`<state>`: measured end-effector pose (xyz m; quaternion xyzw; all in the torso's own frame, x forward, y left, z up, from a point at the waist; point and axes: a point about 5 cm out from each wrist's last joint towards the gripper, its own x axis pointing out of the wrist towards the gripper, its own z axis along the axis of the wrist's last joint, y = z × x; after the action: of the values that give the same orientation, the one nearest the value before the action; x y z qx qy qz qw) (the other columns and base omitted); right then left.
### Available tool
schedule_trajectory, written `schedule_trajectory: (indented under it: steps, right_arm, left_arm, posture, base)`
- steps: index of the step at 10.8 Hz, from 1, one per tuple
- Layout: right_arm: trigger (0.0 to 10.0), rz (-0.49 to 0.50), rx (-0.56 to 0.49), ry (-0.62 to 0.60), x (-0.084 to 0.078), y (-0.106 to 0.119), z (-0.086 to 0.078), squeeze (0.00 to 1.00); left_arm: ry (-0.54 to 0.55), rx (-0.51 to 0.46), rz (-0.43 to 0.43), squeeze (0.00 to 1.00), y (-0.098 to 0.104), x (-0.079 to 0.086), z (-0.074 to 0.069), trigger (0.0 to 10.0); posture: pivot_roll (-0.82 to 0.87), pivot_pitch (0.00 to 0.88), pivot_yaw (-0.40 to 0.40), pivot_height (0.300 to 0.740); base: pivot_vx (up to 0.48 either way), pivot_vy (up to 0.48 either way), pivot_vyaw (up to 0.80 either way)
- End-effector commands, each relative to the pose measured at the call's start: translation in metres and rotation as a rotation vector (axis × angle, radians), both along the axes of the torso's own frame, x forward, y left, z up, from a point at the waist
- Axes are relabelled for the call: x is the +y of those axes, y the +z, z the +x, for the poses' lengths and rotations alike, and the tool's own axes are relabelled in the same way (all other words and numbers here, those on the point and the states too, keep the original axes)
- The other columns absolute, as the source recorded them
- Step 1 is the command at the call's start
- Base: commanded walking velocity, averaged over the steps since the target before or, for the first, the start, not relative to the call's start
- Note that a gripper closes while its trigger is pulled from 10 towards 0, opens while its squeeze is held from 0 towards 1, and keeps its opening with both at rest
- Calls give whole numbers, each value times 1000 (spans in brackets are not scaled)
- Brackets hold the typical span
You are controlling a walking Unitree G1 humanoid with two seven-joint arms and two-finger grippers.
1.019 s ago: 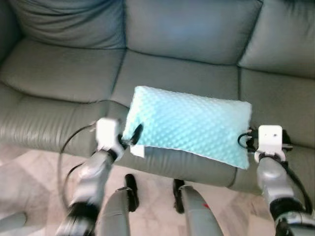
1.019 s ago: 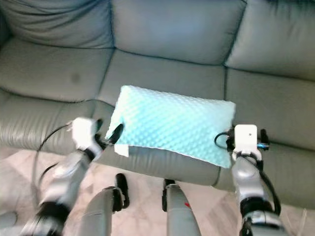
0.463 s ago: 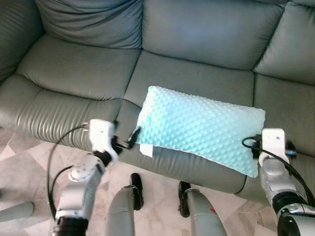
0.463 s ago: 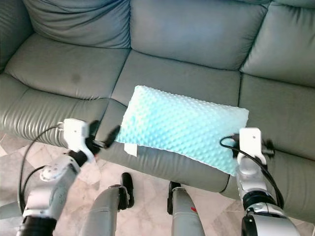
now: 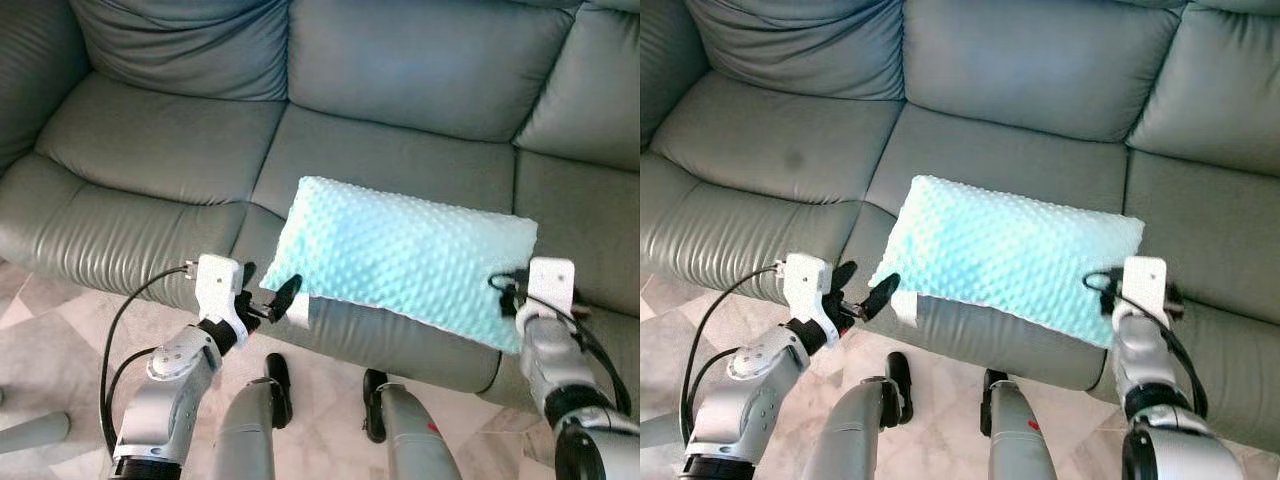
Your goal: Move the pillow to the sofa
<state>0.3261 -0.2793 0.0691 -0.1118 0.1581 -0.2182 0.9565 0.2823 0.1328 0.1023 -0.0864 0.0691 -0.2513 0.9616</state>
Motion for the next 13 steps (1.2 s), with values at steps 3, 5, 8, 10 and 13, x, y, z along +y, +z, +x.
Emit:
schedule_trajectory:
  steps: [3,5,8,10,13]
  right_arm:
    - [10000,56,49,4,3,-15,-9,0]
    - [10000,88,56,15,6,-20,-10,0]
    - [10000,155,32,59,16,-23,-8,0]
    - [10000,116,36,69,17,-21,-8,0]
    - [10000,-180,70,7,-7,-13,-15,0]
  left_arm:
    - [0,41,7,0,-7,0,-9,10000]
    - [-6,44,7,0,-7,-2,-9,10000]
    - [-7,47,13,0,-8,-3,-8,10000]
    - [-12,50,9,0,-8,-5,-9,10000]
    - [-10,49,7,0,-8,-5,-8,10000]
  posture:
    - [22,420,99,740]
    - [21,423,101,740]
    - [22,422,100,740]
    - [23,420,99,740]
    - [8,418,91,740]
  base:
    - [0,0,0]
    - [0,0,0]
    - [0,0,0]
    - [0,0,0]
    - [0,0,0]
